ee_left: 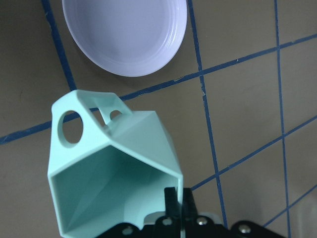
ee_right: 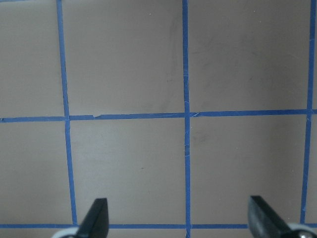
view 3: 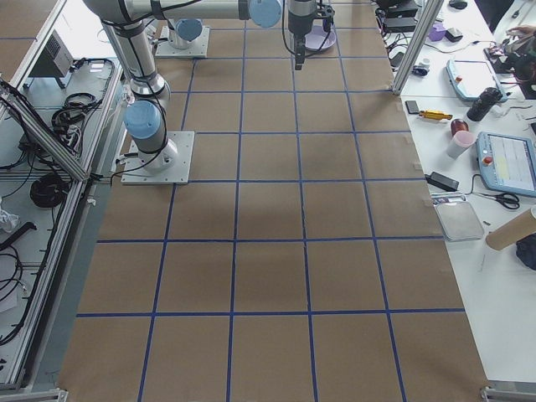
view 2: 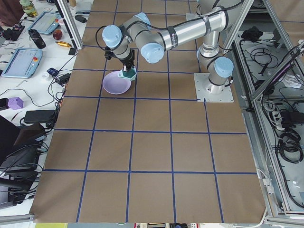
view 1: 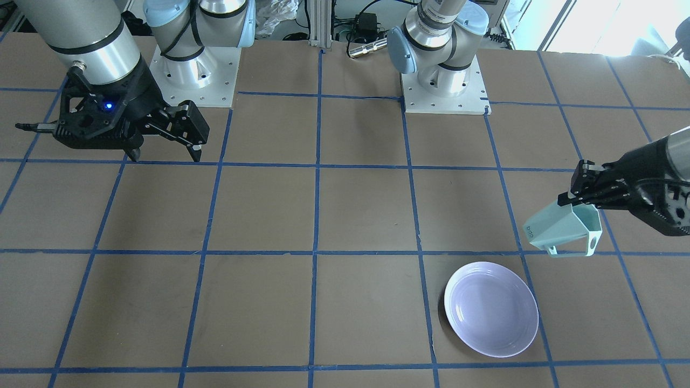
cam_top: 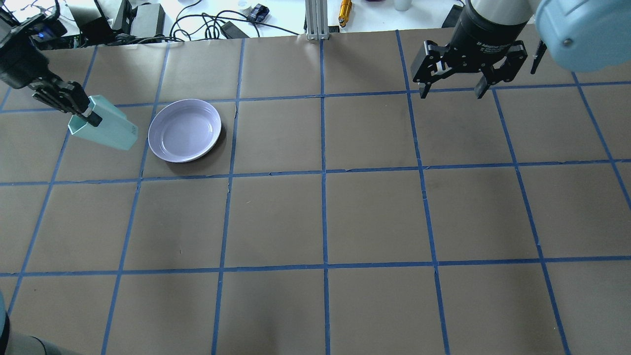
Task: Flip cup and place on plate
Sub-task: 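Lift the mint cup with the left gripper and carry it toward the plate, then rotate the cup upright and lower it onto the plate with the left gripper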
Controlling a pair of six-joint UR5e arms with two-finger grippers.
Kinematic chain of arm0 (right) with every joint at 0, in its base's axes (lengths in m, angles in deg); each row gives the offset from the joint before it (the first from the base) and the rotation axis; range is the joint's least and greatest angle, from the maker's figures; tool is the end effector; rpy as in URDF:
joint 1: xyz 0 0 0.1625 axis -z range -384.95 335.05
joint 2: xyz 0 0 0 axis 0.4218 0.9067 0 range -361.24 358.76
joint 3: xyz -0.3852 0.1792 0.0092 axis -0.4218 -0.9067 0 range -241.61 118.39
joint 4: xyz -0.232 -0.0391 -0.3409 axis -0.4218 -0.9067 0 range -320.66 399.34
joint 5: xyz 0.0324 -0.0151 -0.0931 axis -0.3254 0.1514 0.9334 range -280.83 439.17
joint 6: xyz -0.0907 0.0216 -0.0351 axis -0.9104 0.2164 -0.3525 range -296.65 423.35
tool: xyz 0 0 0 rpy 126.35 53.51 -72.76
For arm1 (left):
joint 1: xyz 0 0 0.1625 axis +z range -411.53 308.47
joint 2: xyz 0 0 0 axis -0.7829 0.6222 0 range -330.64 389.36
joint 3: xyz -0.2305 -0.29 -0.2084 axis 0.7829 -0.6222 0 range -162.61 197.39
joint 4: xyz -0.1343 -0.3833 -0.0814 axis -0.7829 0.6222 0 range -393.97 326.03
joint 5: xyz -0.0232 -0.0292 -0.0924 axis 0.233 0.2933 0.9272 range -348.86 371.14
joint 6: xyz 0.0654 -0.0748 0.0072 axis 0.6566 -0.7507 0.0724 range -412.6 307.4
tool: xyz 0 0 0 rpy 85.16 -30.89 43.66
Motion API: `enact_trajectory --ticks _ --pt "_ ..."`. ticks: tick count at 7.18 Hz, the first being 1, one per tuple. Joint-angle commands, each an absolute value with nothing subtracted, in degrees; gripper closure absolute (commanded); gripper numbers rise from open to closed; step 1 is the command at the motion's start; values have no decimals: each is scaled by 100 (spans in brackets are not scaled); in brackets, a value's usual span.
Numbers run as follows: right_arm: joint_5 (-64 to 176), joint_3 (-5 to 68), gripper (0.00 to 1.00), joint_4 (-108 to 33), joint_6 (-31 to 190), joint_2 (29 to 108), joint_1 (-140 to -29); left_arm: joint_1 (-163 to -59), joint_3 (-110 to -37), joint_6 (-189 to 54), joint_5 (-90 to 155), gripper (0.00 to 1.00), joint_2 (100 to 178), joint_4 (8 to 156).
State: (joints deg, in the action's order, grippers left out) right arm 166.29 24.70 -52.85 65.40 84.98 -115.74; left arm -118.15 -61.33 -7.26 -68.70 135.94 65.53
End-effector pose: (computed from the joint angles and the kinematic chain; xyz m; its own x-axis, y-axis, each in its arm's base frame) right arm 0.1456 -0.5215 0.4901 -0.9985 0.0201 -0.0516 0.0220 0.9992 -0.0348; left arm 0.0928 -0.5951 0.4135 -0.8954 0.3278 0.3014 0.3604 0.9310 0.0582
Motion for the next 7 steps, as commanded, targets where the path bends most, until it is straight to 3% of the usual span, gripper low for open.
enact_trajectory --ticks 1,4,7 --pt "16627 2470 0 -5286 6545 8498 -11574 -12681 -6136 -927 -7559 100 13851 5615" --pt "16627 2470 0 -5286 6545 8498 -11574 -13263 -6101 -1173 -8373 100 14623 4945" --pt "16627 2470 0 -5286 6545 8498 -11574 -13555 -6119 -1296 -8527 100 14906 4743"
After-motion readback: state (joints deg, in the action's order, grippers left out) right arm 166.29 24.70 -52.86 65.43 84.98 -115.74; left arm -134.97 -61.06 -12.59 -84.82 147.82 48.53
